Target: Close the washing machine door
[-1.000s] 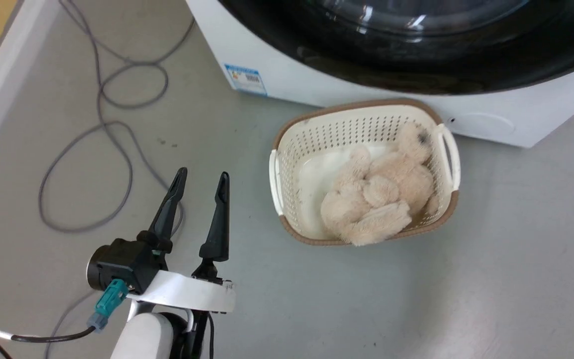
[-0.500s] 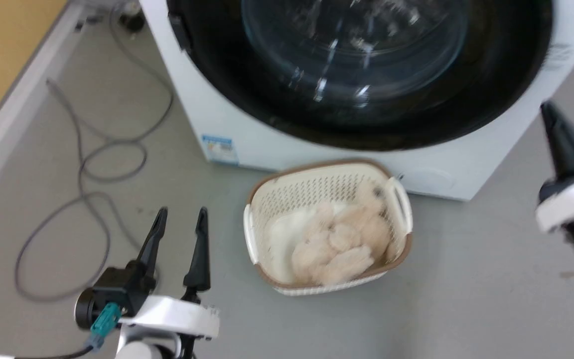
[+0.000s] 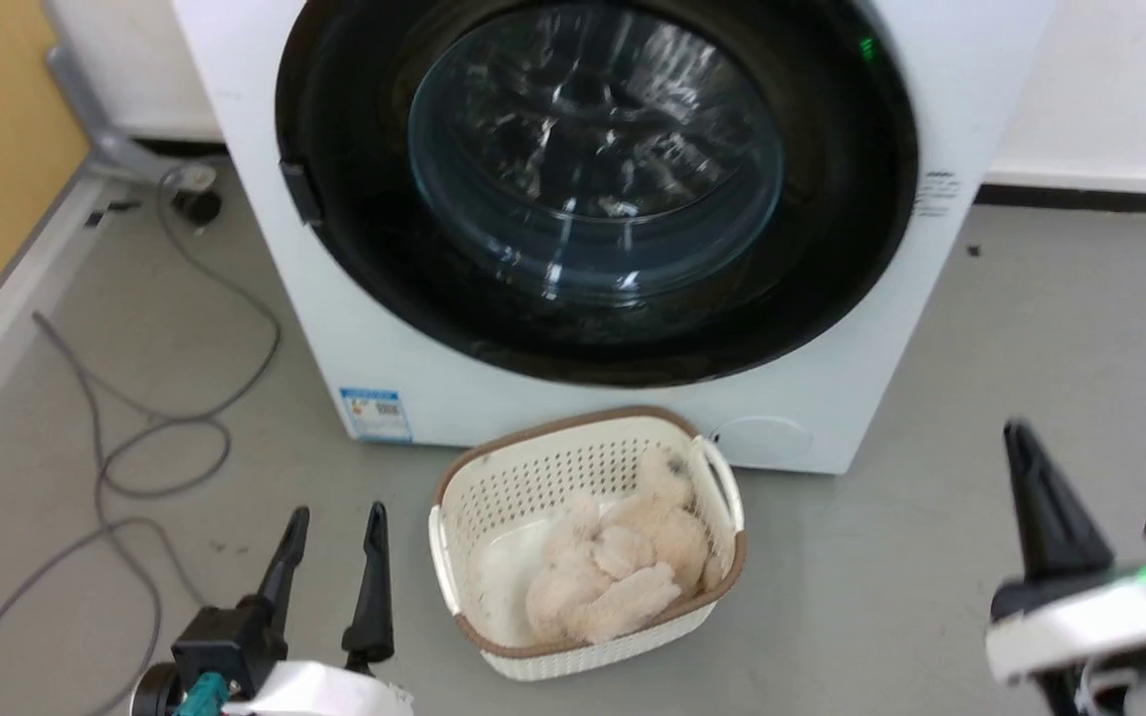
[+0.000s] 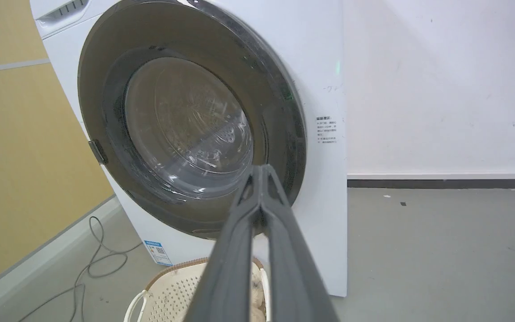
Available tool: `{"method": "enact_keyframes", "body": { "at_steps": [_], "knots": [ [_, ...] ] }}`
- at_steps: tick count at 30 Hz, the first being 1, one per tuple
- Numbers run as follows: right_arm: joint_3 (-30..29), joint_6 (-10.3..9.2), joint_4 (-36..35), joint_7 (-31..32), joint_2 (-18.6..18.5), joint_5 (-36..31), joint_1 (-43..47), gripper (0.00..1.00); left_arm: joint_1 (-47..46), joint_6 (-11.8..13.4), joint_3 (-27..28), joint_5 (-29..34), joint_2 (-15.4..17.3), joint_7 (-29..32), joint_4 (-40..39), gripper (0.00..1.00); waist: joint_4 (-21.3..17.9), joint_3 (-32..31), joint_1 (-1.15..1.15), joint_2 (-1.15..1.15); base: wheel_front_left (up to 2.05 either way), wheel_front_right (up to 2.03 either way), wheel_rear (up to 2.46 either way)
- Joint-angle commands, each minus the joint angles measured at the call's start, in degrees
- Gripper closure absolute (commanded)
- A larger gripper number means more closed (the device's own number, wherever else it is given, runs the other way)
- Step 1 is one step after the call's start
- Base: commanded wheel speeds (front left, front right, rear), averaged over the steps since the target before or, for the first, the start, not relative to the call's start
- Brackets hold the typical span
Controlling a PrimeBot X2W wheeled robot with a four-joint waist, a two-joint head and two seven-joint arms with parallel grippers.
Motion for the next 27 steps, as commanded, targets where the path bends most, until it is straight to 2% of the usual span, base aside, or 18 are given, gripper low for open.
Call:
{"method": "enact_keyframes", "body": {
  "at_steps": [1,2,3,4,12,27],
  "knots": [
    [-0.49,-0.04,-0.8,-0.24,0.87,-1.24,1.86,1.0,0.89,-0.08,0.12,0.63,0.04,-0.32,0.35,0.0,-0.69,-0.92,0.01,0.0,0.0,0.0,0.0],
    [-0.97,-0.04,-1.18,-0.24,1.57,-2.13,3.11,1.0,1.14,-0.17,0.09,1.03,0.04,-0.32,0.63,0.0,-0.81,-1.21,0.01,0.0,0.0,0.0,0.0],
    [-1.45,-0.04,-1.61,-0.24,2.09,-3.34,4.22,0.93,1.37,-0.26,0.11,1.32,0.04,-0.32,0.9,0.0,-0.94,-1.5,0.01,0.0,0.0,0.0,0.0],
    [-2.0,-0.04,-2.08,-0.24,2.54,-4.86,5.21,0.0,1.6,-0.38,0.12,1.53,0.04,-0.32,1.16,0.0,-1.05,-1.75,0.01,0.0,0.0,0.0,0.0],
    [-3.56,-0.04,-3.79,-0.24,5.86,-10.16,9.93,0.0,2.97,-0.62,-0.47,2.62,0.04,-0.32,1.84,0.0,-1.49,-2.6,0.01,0.0,0.0,0.0,0.0],
    [-4.05,-0.04,-4.85,-0.25,7.17,-11.35,10.97,0.0,3.07,-0.5,-1.06,2.06,0.04,-0.32,1.92,0.0,-1.09,-2.52,0.01,0.0,0.0,0.0,0.0]
  ]
}}
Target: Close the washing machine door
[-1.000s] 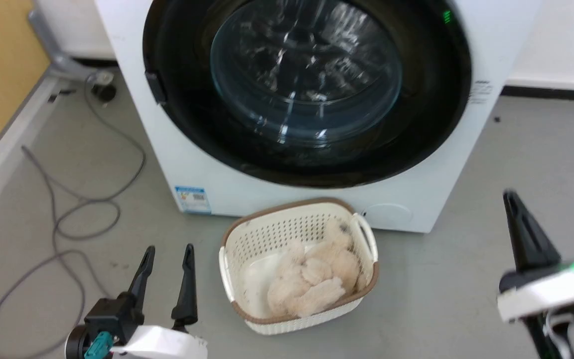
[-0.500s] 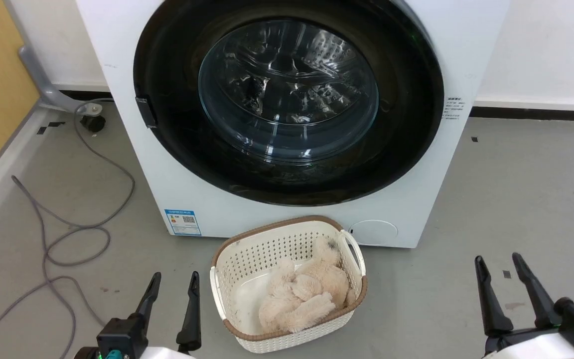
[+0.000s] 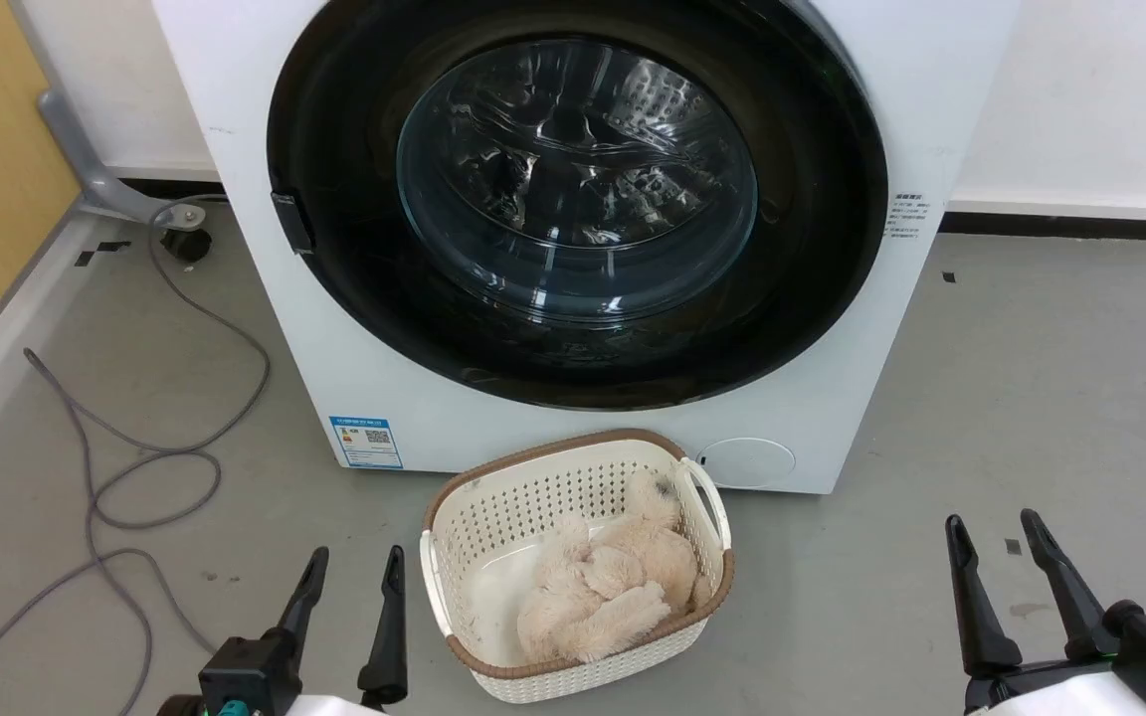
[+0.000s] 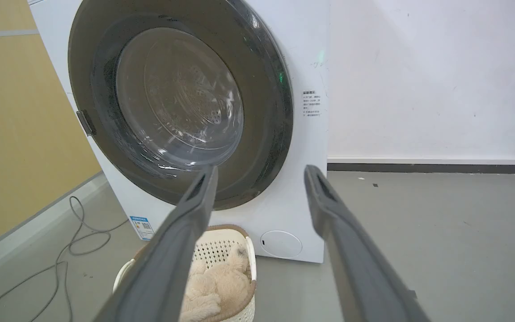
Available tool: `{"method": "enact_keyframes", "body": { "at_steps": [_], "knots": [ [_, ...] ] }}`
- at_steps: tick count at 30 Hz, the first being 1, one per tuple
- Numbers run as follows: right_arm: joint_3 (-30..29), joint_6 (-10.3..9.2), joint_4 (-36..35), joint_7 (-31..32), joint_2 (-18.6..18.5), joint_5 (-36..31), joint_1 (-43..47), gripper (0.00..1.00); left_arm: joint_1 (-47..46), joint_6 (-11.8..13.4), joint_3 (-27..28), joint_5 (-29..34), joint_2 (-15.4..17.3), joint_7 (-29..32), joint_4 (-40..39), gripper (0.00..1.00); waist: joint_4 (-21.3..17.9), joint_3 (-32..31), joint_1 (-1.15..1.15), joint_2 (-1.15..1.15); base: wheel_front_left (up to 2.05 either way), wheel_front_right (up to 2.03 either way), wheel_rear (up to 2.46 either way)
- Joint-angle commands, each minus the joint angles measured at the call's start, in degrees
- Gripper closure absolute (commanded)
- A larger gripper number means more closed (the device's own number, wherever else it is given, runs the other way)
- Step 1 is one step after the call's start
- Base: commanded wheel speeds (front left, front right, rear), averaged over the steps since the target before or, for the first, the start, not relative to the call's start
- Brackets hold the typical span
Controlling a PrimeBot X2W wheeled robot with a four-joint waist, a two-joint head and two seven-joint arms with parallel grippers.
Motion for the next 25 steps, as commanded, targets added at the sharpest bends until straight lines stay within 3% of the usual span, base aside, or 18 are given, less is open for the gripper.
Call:
{"method": "enact_keyframes", "body": {
  "at_steps": [1,2,25],
  "knots": [
    [0.03,-0.04,-0.41,-0.24,0.39,-0.37,0.75,0.0,0.56,-0.14,-0.18,-0.78,0.05,-0.32,0.43,0.0,0.01,0.04,0.01,0.0,0.0,0.0,0.0],
    [0.03,0.0,-0.07,0.01,0.06,-0.01,0.0,1.0,0.0,-0.02,-0.17,-0.75,0.01,0.01,0.42,1.0,0.02,0.03,0.01,0.0,0.0,0.0,0.0],
    [-0.04,-0.01,-0.95,2.37,0.84,-2.23,-0.52,1.0,-0.49,0.49,0.41,0.98,0.0,2.41,-1.08,1.0,-0.35,0.15,0.01,0.0,0.0,0.0,0.0]
  ]
}}
